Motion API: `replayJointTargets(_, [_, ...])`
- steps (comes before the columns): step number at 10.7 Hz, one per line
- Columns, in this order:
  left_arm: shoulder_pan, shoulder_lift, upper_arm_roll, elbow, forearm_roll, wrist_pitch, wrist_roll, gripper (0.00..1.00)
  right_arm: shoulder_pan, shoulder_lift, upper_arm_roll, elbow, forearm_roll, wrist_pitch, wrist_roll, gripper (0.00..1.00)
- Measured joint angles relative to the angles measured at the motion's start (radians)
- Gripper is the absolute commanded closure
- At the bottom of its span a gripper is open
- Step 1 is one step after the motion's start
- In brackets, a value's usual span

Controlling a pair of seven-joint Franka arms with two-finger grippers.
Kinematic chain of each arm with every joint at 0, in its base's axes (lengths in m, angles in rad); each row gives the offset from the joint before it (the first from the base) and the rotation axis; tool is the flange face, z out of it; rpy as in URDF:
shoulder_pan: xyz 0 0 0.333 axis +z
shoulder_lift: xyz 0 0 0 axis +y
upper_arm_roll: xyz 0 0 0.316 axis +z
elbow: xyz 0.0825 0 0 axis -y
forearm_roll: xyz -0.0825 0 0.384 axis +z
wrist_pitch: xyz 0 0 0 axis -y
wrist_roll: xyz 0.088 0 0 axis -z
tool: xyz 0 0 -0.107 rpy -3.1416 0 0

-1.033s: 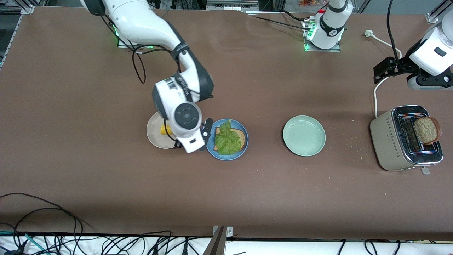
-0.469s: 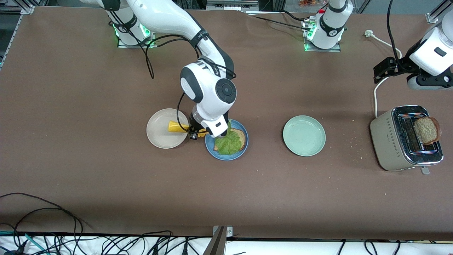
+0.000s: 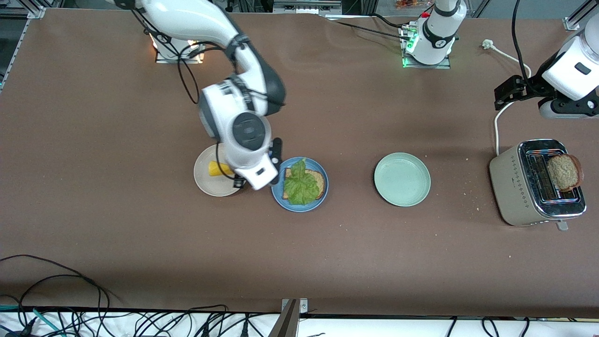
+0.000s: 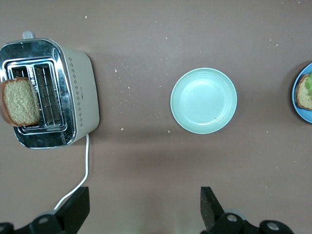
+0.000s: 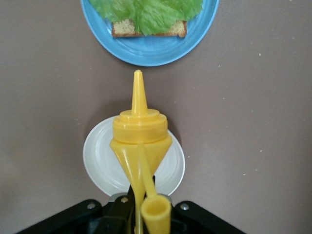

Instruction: Make sandwich in blue plate with both arms

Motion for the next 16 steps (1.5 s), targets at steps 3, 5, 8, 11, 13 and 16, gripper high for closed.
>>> replayJointTargets(3, [0.001,0.0,0.001,0.0,0.0,0.0,0.0,0.0,-0.191,-0.043,-0.003,0.0,0.281,-0.08,-0.241,0.93])
replayJointTargets(5, [0.001,0.0,0.002,0.0,0.0,0.0,0.0,0.0,-0.315,-0.039,-0.002,-0.01,0.441,-0.143,-0.422,0.93])
replayJointTargets(8, [0.001,0.001,0.004,0.0,0.0,-0.001,0.0,0.0,-0.46,-0.034,0.002,-0.058,0.633,-0.232,-0.667,0.93])
replayJointTargets(11, [0.002,0.001,0.007,0.0,0.0,-0.002,0.0,0.0,-0.585,-0.022,0.003,-0.187,0.789,-0.313,-0.974,0.93])
replayJointTargets(13, [0.002,0.002,0.007,0.0,0.0,-0.002,0.0,0.0,-0.646,0.002,0.005,-0.31,0.854,-0.32,-1.208,0.93])
replayJointTargets(16, [0.031,0.007,0.009,0.0,-0.043,-0.002,0.0,0.0,-0.711,0.08,0.007,-0.376,0.907,-0.338,-1.443,0.93])
